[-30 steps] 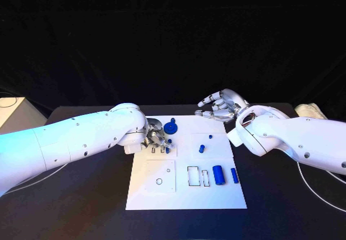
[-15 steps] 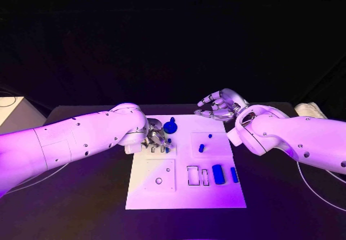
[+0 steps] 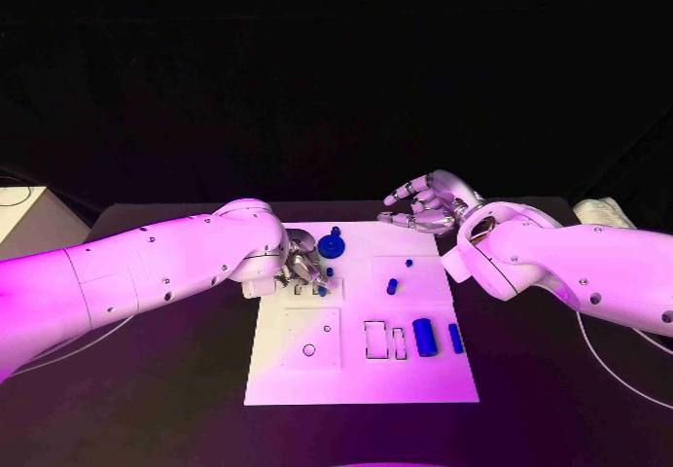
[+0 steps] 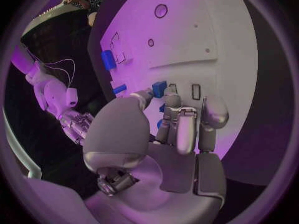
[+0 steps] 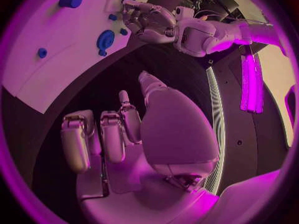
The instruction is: Assemble the parts on the task board
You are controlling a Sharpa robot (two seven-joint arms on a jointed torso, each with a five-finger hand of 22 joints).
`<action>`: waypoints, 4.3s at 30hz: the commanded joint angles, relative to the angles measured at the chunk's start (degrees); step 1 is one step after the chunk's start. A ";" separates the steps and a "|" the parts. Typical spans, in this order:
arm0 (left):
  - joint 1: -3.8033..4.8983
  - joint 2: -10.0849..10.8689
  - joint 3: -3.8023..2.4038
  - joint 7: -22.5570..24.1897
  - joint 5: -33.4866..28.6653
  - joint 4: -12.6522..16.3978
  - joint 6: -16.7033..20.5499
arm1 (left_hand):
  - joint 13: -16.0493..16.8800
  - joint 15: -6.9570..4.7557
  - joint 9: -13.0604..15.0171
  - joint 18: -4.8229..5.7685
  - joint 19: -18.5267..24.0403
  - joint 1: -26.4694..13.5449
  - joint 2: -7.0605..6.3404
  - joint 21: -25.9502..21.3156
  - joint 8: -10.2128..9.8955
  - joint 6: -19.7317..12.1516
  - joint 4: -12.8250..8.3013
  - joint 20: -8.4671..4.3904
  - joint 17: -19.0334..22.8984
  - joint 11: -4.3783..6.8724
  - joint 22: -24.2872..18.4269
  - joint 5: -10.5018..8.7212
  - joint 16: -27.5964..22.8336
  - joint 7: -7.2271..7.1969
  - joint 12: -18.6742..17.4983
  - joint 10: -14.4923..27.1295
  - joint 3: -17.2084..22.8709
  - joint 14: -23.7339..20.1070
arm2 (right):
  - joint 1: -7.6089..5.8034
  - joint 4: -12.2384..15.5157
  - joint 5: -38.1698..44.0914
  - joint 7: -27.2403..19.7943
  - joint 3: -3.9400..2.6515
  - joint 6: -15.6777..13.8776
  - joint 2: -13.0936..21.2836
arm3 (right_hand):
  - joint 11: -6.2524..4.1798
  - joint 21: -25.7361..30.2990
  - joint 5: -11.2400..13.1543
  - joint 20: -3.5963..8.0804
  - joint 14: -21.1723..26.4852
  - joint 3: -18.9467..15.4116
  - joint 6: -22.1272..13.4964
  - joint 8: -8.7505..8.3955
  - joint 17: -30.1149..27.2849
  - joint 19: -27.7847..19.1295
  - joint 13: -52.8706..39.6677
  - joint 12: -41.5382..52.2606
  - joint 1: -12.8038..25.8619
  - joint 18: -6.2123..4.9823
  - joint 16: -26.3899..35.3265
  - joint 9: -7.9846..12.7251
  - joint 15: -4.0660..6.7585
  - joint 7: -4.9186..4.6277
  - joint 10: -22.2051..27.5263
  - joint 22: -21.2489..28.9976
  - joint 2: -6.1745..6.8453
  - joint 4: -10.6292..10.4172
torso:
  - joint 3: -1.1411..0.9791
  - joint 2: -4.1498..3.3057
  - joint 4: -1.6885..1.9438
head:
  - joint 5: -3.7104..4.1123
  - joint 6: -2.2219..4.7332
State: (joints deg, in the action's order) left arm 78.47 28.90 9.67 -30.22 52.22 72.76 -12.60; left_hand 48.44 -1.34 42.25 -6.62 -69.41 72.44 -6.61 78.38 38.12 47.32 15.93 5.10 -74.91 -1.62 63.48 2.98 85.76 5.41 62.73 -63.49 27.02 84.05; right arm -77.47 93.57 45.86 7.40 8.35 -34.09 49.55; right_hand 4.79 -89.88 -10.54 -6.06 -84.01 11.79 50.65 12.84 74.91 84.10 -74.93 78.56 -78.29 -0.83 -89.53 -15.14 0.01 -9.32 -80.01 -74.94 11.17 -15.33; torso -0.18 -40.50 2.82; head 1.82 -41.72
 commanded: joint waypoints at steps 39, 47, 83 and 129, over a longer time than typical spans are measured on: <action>-0.20 4.14 -0.43 0.37 1.32 4.87 9.20 | 6.43 -2.39 8.10 2.39 -6.71 -6.20 -6.98 4.34 2.41 4.18 -13.83 -2.21 -13.90 2.43 7.98 13.86 3.68 -2.10 4.44 -9.36 26.13 5.42 | 0.40 -0.39 0.70 -0.20 0.06 1.15 0.35 | -0.27 -0.12 -0.07 -0.21 -5.50 0.18 0.29 0.40 13.26 5.90 -4.34 -0.07 -0.10 0.83 0.35 -0.09 -0.31 0.03 0.28 -15.06 -0.59 -0.42 | -0.06 -0.02 0.02 | -0.72 -1.06; -0.66 3.64 0.60 0.26 3.61 4.63 12.25 | 7.97 -2.92 8.57 2.74 -8.16 -7.57 -7.73 5.07 2.37 5.51 -14.95 -2.74 -15.09 2.96 9.59 18.62 4.24 -2.60 5.36 -11.03 26.49 5.95 | 0.43 -0.46 0.29 -0.20 0.07 1.23 0.37 | -0.27 -0.12 -0.07 -0.21 -5.50 0.18 0.29 0.40 13.26 5.90 -4.34 -0.07 -0.10 0.83 0.35 -0.09 -0.31 0.03 0.28 -15.06 -0.59 -0.42 | -0.05 0.00 0.01 | -1.00 -1.25; -1.69 3.54 1.26 -0.29 8.53 5.52 9.14 | 8.60 -3.38 9.12 3.00 -9.23 -8.76 -8.14 5.55 2.48 6.48 -15.74 -3.21 -15.09 3.43 10.75 22.43 4.24 -3.08 5.69 -12.11 26.64 5.95 | 0.78 -0.60 0.21 -0.13 0.08 1.79 0.33 | -0.27 -0.12 -0.06 -0.19 -5.49 0.15 0.24 0.45 13.25 5.90 -4.28 -0.11 -0.12 0.83 0.35 -0.09 -0.30 0.03 0.33 -15.06 -0.55 -0.46 | -0.03 -0.07 -0.05 | -1.24 -1.55; -1.81 2.72 1.40 -0.55 8.29 3.82 4.08 | 8.29 -3.55 9.97 2.89 -8.69 -14.06 -6.62 4.82 2.20 6.62 -10.97 -3.32 -15.09 3.82 10.06 21.38 4.24 -3.88 5.40 -12.24 20.73 5.95 | 0.85 -0.46 0.25 -0.22 0.08 1.87 0.53 | -0.28 -0.12 -0.05 -0.16 -5.46 0.21 0.12 0.58 13.13 5.90 -4.25 -0.11 -0.30 0.83 0.41 -0.07 -0.28 0.03 0.35 -15.06 -0.60 -0.52 | -0.04 -0.06 -0.05 | -0.92 -2.43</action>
State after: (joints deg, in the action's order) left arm 77.24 31.68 10.60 -30.16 60.77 76.63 -5.48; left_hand 56.68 -4.40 52.20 -4.79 -78.30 58.86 -13.37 83.48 40.06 52.77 8.81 1.95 -74.93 2.01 73.56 24.75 89.81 2.86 68.22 -75.61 44.05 84.04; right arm -76.65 93.01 45.80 7.59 8.43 -32.93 50.06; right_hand 4.59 -89.88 -10.54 -6.06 -84.02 11.95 50.65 13.05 74.94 84.10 -74.93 78.56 -78.67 -0.83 -89.31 -15.14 0.01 -9.32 -79.81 -74.91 10.80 -15.48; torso -0.22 -40.59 2.75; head 0.90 -44.10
